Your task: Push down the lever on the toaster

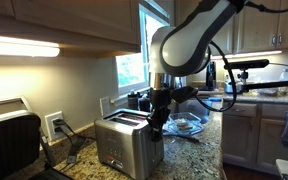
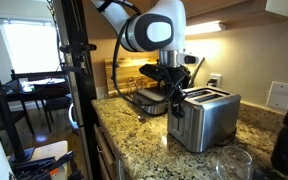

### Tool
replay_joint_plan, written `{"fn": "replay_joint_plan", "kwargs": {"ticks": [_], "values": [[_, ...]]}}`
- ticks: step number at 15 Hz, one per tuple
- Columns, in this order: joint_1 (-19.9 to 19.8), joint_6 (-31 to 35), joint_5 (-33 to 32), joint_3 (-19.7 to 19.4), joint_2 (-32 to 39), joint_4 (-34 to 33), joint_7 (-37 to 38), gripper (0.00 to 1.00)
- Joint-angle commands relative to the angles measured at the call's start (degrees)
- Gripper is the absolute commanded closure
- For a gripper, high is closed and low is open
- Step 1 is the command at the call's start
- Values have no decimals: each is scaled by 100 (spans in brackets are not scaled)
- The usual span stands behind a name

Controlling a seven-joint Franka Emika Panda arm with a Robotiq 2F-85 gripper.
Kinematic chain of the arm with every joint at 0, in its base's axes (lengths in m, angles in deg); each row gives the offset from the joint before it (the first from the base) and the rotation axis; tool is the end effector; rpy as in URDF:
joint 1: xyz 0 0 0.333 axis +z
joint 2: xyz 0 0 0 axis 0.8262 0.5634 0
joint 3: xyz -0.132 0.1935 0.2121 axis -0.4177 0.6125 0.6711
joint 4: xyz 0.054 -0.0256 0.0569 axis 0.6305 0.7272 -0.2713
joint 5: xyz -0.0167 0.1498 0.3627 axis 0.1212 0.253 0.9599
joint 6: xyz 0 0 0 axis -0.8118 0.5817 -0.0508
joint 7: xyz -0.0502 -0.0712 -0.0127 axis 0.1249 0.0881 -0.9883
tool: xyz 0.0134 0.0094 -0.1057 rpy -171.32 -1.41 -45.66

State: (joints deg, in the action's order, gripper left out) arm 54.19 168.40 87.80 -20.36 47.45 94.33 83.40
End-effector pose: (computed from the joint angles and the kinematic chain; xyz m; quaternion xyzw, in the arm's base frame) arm 0.5115 -0.0040 0.3410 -0.9959 0.0484 -0.0746 0.0138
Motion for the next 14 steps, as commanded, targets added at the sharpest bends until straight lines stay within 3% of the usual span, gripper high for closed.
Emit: {"fn": "replay_joint_plan", "kwargs": {"ticks": [1,14], "values": [[11,268,84,-96,264,-31,7,98],[-36,724,471,-78,1173,-27,-327,98]]}}
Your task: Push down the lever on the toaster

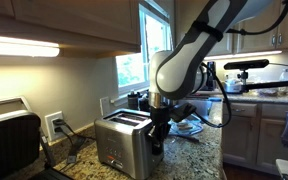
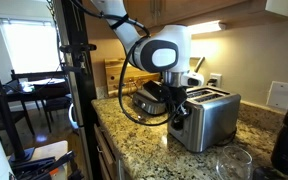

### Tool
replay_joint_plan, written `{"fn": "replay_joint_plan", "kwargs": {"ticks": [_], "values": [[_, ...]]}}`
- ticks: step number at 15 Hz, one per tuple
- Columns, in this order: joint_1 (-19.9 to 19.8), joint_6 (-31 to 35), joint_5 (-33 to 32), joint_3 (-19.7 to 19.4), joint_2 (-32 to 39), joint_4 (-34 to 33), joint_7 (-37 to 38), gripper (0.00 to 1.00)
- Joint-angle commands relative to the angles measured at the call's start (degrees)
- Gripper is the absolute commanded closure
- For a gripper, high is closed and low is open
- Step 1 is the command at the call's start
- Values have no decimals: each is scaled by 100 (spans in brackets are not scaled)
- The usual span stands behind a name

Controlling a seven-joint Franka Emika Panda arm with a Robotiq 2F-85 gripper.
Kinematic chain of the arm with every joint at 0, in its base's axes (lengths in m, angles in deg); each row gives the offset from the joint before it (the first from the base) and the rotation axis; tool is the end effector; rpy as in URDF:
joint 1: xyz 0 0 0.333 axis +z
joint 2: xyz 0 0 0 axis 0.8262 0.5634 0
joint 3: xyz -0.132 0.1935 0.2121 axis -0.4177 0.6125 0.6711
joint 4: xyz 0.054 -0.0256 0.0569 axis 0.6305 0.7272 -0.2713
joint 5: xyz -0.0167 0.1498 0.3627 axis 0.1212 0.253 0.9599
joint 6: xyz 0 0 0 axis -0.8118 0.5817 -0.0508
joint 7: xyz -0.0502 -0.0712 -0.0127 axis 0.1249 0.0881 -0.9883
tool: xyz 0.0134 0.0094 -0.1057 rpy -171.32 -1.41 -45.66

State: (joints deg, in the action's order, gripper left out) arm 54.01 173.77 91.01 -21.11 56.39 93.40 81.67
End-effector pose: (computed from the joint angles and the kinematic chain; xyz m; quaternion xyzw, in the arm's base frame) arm 0.5218 -0.0142 0.2763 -0.9961 0.0661 -0.0518 0.0263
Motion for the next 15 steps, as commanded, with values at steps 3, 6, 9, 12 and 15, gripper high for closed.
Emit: {"fn": "replay_joint_plan", "kwargs": {"ticks": [3,6,9,12,15], "values": [[17,86,77,-12,74,84,-82,98],[62,-256,-14,-7,-356,107,4,98],[112,-643,-99,8,-677,97,117,98],[134,-1075,-159,45,-1106,51,201,98],[146,-1568,-237,63,-1532,-28,263,96]]}}
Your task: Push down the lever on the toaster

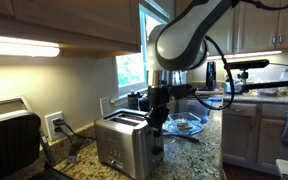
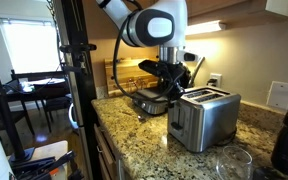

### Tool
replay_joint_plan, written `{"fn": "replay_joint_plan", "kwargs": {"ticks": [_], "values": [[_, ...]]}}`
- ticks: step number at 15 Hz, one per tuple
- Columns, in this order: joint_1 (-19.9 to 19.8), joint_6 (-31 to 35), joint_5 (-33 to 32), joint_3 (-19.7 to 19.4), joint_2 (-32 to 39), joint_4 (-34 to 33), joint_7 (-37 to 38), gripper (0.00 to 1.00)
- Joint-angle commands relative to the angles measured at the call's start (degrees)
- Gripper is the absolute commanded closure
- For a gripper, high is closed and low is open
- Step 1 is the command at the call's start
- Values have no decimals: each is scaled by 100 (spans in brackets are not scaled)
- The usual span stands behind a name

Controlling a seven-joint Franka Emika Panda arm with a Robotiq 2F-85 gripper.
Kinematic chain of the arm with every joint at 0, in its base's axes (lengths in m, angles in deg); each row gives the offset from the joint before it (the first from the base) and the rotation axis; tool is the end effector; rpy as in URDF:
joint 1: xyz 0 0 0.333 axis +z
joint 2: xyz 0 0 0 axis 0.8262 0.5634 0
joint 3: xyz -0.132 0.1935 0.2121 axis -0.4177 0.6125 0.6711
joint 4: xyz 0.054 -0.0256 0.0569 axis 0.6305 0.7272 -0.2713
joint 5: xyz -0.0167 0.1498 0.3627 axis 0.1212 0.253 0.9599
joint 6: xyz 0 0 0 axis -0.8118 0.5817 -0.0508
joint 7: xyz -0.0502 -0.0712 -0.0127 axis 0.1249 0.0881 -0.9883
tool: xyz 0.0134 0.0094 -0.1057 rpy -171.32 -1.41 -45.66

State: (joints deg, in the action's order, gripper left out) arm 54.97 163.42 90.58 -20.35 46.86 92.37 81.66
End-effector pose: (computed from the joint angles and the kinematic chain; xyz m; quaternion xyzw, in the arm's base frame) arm 0.5135 0.0037 0.3523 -0.9972 0.0430 -0.0532 0.0304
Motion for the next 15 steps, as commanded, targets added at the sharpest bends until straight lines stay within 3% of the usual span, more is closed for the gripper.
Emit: {"fn": "replay_joint_plan", "kwargs": {"ticks": [1,3,9,13,14,15], "values": [[36,-688,-272,-10,-658,28,280,71],[29,-1148,-383,20,-942,19,424,67],[36,-2265,-521,129,-1710,103,698,29],[53,-2627,-492,257,-2105,175,851,3],[56,-2691,-461,282,-2166,177,889,1],[48,-2542,-411,217,-1804,-44,654,15]]}}
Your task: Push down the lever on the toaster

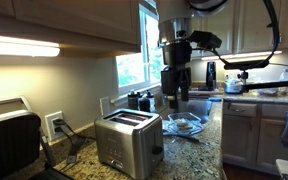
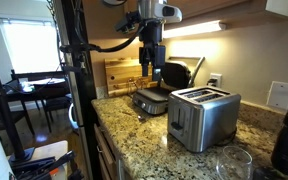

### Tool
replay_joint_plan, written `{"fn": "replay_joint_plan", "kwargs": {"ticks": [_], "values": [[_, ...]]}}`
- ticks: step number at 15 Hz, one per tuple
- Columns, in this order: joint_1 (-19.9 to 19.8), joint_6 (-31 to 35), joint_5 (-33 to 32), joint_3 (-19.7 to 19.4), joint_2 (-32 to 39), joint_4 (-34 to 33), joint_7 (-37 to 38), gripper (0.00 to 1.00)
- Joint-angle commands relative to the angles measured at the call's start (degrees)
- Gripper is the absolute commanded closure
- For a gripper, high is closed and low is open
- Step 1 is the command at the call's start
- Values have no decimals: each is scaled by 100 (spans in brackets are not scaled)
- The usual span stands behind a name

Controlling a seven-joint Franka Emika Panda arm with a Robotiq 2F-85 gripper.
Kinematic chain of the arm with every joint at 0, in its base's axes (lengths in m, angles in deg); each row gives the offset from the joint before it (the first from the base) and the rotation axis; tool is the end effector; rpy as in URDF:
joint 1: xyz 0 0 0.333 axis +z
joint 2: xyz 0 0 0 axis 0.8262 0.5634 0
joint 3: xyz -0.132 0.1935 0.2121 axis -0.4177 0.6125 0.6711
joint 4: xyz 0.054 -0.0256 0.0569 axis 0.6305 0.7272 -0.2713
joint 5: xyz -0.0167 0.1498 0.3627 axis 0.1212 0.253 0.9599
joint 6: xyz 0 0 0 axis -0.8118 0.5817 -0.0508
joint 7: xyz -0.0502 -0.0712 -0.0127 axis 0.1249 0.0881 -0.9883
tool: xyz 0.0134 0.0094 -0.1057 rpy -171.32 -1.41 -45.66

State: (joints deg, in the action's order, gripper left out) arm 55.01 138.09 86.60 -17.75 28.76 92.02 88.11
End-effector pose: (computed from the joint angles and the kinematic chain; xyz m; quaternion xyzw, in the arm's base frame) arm 0.4445 0.0256 0.4662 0.9987 -0.0507 -0.0062 0.0040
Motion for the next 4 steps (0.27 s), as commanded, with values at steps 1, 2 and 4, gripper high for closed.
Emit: {"fn": "replay_joint_plan", "kwargs": {"ticks": [1,2,4], "values": [[46,-64,-15,-19,-59,-5,37,8],[47,-79,-16,-6,-101,1,54,1],[46,-82,-16,-1,-124,16,77,1]]}}
